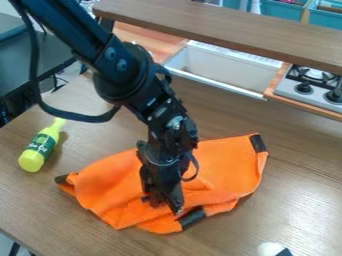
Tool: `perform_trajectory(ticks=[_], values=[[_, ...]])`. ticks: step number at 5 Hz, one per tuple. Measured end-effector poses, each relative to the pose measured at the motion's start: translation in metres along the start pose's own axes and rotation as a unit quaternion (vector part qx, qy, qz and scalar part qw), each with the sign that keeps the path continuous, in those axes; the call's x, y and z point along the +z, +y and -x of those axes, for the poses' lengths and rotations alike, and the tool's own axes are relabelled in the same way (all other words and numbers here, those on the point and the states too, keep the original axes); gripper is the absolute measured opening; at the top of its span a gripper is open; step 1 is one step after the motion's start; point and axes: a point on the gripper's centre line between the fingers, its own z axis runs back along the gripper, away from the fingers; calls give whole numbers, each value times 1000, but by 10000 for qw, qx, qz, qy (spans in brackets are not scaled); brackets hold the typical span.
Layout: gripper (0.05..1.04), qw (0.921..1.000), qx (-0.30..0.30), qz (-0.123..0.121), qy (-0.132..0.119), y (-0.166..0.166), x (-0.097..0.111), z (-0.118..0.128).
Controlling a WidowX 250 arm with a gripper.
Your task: Unfold the cloth from bottom right to top left
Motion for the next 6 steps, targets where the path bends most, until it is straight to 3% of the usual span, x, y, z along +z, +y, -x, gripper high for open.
perform_trajectory(ticks=[1, 2, 4, 5, 6], values=[[144, 10000, -43, 32, 34, -6, -3, 2], [348, 10000, -82, 32, 4, -8, -4, 2], [912, 9992, -159, -371, -66, -12, 3, 7], [1003, 9992, -185, -346, -82, -14, 3, 9], [945, 9993, -233, -278, -57, -16, 3, 10]])
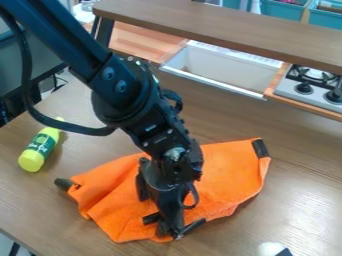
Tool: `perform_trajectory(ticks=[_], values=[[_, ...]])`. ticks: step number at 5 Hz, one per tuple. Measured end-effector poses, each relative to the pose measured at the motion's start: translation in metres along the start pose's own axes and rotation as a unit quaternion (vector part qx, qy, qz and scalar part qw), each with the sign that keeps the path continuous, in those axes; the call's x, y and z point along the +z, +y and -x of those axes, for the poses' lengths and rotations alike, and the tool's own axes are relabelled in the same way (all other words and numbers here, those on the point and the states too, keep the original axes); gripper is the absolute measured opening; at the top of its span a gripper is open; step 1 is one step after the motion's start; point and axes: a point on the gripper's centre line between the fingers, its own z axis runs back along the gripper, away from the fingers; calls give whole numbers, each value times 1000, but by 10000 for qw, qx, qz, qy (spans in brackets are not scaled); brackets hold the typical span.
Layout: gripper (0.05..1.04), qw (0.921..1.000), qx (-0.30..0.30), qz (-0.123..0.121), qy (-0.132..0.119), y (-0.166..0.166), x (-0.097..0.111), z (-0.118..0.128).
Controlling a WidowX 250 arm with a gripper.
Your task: Unfold the cloth from bottom right to top left
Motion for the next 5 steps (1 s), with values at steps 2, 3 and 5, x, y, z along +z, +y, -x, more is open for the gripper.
perform_trajectory(ticks=[2, 3, 5], values=[[356, 9999, 112, 36, 55, 2, 0, 1], [136, 9999, 105, 58, 66, 2, 0, 2], [50, 9991, 393, 34, -135, 24, 20, 0]])
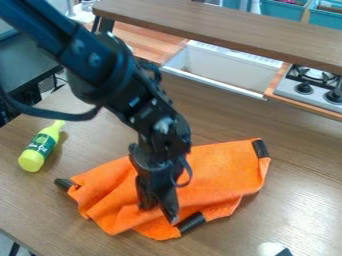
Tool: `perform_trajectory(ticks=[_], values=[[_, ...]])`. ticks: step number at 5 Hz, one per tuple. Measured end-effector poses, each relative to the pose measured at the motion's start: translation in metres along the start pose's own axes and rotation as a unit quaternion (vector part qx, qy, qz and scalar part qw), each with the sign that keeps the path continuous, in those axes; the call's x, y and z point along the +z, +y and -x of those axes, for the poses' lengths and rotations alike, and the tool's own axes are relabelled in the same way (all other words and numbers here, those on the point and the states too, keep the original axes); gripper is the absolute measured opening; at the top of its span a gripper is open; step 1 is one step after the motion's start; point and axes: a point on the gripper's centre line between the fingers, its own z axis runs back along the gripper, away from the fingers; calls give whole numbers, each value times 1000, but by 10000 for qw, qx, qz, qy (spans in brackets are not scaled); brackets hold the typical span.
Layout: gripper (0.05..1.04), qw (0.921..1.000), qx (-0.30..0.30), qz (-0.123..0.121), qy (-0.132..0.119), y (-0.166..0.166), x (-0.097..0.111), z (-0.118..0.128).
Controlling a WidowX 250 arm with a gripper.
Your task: Unfold the cloth from bottom right to top left
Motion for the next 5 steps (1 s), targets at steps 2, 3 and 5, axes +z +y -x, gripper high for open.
perform_trajectory(ticks=[2, 3, 5], values=[[50, 9979, 357, -474, 248, 59, 44, -24], [50, 9933, 532, -672, 772, 85, 39, -36], [50, 9804, 801, -1091, 1431, 150, -3, -61]])
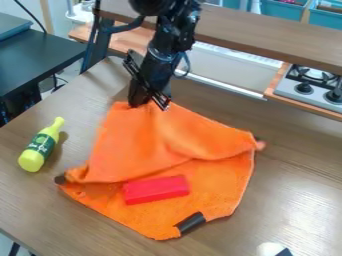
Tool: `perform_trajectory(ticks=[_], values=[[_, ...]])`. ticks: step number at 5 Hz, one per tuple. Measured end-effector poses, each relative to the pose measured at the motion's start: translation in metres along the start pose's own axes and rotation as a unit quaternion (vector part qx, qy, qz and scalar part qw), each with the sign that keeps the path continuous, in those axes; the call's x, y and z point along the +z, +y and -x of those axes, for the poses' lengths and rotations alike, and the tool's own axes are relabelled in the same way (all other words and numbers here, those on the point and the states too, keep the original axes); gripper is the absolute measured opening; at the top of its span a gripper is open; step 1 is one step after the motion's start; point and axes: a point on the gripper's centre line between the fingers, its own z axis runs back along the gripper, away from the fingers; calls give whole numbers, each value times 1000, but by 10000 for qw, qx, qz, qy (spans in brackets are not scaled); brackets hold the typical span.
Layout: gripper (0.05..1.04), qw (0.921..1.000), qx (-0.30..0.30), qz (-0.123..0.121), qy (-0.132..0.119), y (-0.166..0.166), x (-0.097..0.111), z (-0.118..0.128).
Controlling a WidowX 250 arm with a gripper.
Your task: Unfold the cloth from bottom right to top left
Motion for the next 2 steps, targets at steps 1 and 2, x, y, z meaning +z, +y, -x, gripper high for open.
perform_trajectory(ticks=[1, 2], values=[[50, 9998, 195, -18, 48, 24, -5, -16], [50, 9996, 268, -18, -24, 39, -9, -30]])
